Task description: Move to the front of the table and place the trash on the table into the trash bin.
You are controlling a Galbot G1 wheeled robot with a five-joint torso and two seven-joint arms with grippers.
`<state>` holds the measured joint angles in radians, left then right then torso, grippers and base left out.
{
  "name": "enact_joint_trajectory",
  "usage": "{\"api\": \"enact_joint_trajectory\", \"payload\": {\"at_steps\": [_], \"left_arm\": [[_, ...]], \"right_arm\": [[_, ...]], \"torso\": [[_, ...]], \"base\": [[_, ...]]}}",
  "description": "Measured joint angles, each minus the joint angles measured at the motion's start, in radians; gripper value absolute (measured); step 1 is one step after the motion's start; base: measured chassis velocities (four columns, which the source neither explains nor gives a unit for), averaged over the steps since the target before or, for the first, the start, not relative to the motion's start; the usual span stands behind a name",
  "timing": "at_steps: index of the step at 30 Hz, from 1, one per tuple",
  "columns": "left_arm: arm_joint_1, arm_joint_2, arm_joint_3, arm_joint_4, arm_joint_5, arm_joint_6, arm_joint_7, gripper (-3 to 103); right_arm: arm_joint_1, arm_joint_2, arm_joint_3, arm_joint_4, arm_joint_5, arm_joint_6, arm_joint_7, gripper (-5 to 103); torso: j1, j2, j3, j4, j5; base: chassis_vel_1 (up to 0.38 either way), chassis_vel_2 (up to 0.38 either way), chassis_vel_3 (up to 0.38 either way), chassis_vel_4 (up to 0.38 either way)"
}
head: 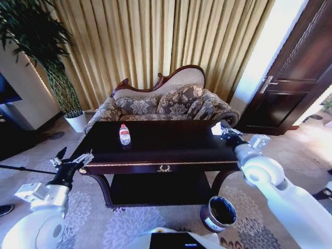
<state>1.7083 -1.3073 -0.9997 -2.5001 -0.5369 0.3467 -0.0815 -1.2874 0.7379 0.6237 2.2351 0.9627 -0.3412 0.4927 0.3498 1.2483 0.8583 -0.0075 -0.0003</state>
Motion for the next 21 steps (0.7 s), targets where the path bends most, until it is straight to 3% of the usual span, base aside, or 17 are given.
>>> {"api": "enact_joint_trajectory", "payload": {"at_steps": [21], "left_arm": [[0.004,-0.013,0.011,0.0,0.005,-0.001,0.0,100]], "right_arm": [[-0.003,0.008,-0.006,-0.02,-0.021,0.001,-0.007,0]], "torso": [[0.0,0.0,0.0,0.0001,0.0001]], "base": [[0.092,-0.099,-0.095,0.098]]}}
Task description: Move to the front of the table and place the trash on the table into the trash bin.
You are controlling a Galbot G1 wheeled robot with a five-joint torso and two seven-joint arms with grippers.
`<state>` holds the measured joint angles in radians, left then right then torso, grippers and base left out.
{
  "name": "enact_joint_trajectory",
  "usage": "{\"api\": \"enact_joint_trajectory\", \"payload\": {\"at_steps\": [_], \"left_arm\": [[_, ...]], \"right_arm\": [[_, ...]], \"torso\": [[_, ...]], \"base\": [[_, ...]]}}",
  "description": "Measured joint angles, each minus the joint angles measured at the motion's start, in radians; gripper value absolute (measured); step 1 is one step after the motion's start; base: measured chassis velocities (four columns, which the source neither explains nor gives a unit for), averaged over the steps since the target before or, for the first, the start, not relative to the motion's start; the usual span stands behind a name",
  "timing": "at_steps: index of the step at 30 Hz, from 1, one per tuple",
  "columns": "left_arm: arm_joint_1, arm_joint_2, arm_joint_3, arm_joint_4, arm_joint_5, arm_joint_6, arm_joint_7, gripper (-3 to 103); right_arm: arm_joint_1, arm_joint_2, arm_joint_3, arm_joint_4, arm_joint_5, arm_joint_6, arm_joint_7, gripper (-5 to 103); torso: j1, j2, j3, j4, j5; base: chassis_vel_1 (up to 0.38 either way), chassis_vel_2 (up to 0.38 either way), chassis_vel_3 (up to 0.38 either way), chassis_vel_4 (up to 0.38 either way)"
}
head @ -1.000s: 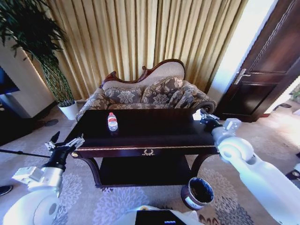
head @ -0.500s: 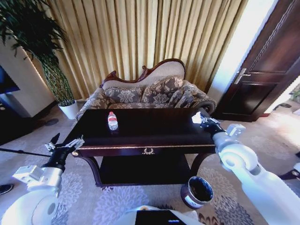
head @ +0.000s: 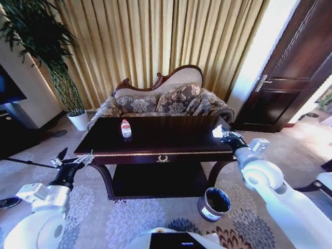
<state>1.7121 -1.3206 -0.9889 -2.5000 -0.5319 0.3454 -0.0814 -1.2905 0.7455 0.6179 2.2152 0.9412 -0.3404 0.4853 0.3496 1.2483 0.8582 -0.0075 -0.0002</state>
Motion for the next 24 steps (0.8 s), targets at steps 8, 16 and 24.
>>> {"api": "enact_joint_trajectory", "payload": {"at_steps": [8,16,24], "left_arm": [[-0.002,0.002,0.001,0.0,0.0,-0.002,0.0,100],[0.006,-0.002,-0.008,0.0,0.0,-0.004,0.0,100],[0.021,-0.009,-0.062,0.0,-0.03,-0.016,0.002,100]], "right_arm": [[-0.014,0.025,-0.003,-0.019,-0.026,0.003,-0.002,0],[-0.058,0.085,-0.026,-0.099,-0.093,0.011,-0.031,0],[-0.097,0.144,-0.037,-0.234,-0.075,0.002,-0.051,0]], "torso": [[0.0,0.0,0.0,0.0,-0.0001],[0.0,0.0,0.0,0.0001,-0.0001],[0.0,0.0,0.0,-0.0002,-0.0001]], "base": [[0.107,-0.089,-0.103,0.095],[0.053,-0.049,-0.043,0.049],[0.0,0.0,0.0,0.0]]}}
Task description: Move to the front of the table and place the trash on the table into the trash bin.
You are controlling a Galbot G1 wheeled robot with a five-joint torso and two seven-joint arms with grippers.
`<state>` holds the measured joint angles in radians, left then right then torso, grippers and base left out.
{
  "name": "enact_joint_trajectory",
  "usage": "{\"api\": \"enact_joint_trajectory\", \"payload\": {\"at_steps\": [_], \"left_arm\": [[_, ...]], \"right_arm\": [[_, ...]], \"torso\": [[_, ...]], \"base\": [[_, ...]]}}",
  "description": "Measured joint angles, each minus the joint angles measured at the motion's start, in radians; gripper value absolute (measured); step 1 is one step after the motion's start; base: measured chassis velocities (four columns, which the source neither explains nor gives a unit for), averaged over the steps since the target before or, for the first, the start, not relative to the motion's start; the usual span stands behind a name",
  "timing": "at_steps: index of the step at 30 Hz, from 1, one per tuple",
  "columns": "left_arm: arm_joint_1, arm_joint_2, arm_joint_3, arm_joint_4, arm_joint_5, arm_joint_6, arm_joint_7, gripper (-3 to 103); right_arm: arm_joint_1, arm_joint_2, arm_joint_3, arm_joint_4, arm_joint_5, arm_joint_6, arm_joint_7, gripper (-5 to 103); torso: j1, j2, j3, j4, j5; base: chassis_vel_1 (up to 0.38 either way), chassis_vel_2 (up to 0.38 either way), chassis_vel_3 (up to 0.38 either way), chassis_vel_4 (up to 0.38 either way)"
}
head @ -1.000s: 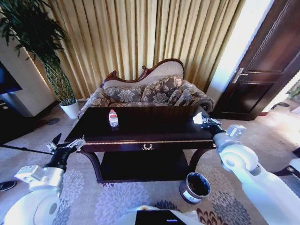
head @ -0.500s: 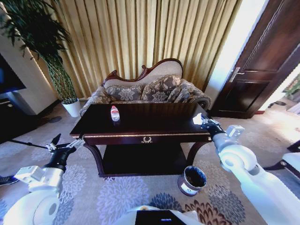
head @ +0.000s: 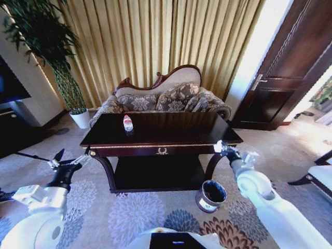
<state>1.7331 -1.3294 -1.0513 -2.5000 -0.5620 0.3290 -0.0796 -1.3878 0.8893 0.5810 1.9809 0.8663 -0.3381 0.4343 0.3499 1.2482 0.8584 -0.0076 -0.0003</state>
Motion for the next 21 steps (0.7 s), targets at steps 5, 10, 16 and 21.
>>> {"api": "enact_joint_trajectory", "payload": {"at_steps": [5,10,16,21], "left_arm": [[-0.001,-0.008,-0.009,0.0,-0.014,0.0,0.001,100],[-0.002,-0.014,-0.01,0.0,-0.016,-0.001,0.001,100],[-0.006,-0.01,-0.013,0.0,-0.024,-0.001,0.001,100],[-0.002,-0.011,-0.012,0.0,-0.024,-0.004,0.001,100]], "right_arm": [[0.045,0.054,-0.061,-0.181,-0.027,-0.009,0.013,0],[0.089,0.108,-0.102,-0.403,-0.131,0.011,-0.034,0],[0.166,0.166,-0.128,-0.666,-0.232,0.058,-0.057,0],[0.232,0.192,-0.138,-0.799,-0.282,0.107,-0.057,0]], "torso": [[0.0,0.0,0.0,0.0002,0.0],[0.0,0.0,0.0,0.0001,0.0],[0.0,0.0,0.0,-0.0001,0.0001],[0.0,0.0,0.0,0.0001,0.0001]], "base": [[0.0,0.0,0.0,0.0],[0.0,0.0,0.0,0.0],[0.0,0.0,0.0,0.0],[0.0,0.0,0.0,0.0]]}}
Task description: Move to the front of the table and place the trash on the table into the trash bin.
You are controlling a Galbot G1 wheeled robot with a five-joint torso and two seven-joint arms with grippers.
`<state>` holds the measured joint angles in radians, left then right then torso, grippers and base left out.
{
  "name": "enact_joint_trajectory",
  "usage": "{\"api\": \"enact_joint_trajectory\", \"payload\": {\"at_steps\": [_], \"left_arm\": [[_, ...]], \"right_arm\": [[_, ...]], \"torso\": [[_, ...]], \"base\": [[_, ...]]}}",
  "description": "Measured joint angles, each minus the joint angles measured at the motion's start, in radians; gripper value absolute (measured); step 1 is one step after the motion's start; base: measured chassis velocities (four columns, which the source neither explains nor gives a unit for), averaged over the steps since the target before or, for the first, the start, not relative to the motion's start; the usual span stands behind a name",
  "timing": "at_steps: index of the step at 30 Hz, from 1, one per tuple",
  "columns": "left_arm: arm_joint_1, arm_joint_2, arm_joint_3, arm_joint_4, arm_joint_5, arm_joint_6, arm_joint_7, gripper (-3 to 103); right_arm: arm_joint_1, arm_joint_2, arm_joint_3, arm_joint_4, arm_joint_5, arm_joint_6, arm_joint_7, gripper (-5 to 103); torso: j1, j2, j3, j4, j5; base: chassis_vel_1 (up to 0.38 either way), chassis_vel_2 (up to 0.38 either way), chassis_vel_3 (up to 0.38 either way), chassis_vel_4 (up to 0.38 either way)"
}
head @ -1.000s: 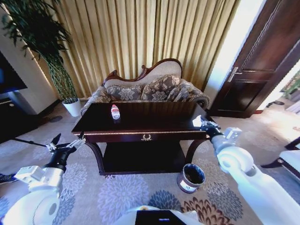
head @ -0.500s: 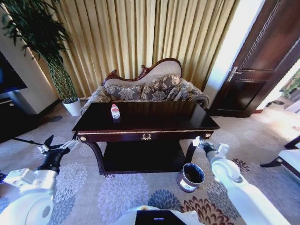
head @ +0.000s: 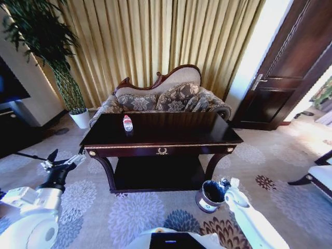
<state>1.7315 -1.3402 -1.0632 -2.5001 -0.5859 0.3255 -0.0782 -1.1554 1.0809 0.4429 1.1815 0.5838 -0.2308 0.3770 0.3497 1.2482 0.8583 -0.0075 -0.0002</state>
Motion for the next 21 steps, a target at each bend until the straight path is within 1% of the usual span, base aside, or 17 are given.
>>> {"api": "enact_joint_trajectory", "payload": {"at_steps": [2,6,7,8,9,12,14,18,20,21], "left_arm": [[0.0,0.001,0.0,0.0,0.0,-0.001,0.0,100],[0.0,0.001,0.001,0.0,0.0,-0.001,0.0,100],[0.0,0.002,0.002,0.0,0.0,-0.001,0.001,100],[0.0,0.002,0.003,0.0,0.0,-0.001,0.001,100],[0.0,0.002,0.003,0.0,0.0,-0.001,0.001,100],[0.001,0.003,0.003,0.0,0.0,-0.007,0.001,100],[0.001,0.003,0.002,0.0,-0.001,-0.013,0.001,100],[0.002,0.003,0.002,0.0,-0.002,-0.019,0.001,100],[0.002,0.003,0.002,0.0,-0.002,-0.02,0.001,100],[0.002,0.003,0.002,0.0,-0.002,-0.02,0.001,100]], "right_arm": [[0.053,0.018,-0.004,-0.086,-0.033,0.038,0.005,0],[0.067,0.026,-0.004,-0.112,-0.054,0.046,0.013,0],[0.067,0.028,-0.004,-0.115,-0.059,0.046,0.013,-1],[0.067,0.031,-0.004,-0.117,-0.063,0.046,0.013,4],[0.067,0.031,-0.004,-0.117,-0.063,0.046,0.013,4],[0.067,0.038,-0.001,-0.113,-0.066,0.046,0.017,20],[0.067,0.039,-0.001,-0.108,-0.065,0.046,0.018,20],[0.071,0.039,-0.002,-0.103,-0.064,0.045,0.021,42],[0.071,0.038,-0.002,-0.101,-0.063,0.045,0.022,42],[0.069,0.037,-0.002,-0.098,-0.062,0.045,0.022,47]], "torso": [[0.0,0.0,0.0,0.0004,0.0003],[0.0,0.0,0.0,0.0003,0.0],[0.0,0.0,0.0,-0.0001,0.0],[0.0,0.0,0.0,-0.0003,-0.0001],[0.0,0.0,0.0,-0.0003,-0.0001],[0.0,0.0,0.0,0.0,0.0001],[0.0,0.0,0.0,0.0,0.0],[0.0,0.0,0.0,0.0,0.0],[0.0,0.0,0.0,0.0002,0.0],[0.0,0.0,0.0,0.0001,0.0001]], "base": [[0.0,0.0,0.0,0.0],[0.0,0.0,0.0,0.0],[0.0,0.0,0.0,0.0],[0.0,0.0,0.0,0.0],[0.0,0.0,0.0,0.0],[0.0,0.0,0.0,0.0],[0.0,0.0,0.0,0.0],[0.0,0.0,0.0,0.0],[0.0,0.0,0.0,0.0],[0.0,0.0,0.0,0.0]]}}
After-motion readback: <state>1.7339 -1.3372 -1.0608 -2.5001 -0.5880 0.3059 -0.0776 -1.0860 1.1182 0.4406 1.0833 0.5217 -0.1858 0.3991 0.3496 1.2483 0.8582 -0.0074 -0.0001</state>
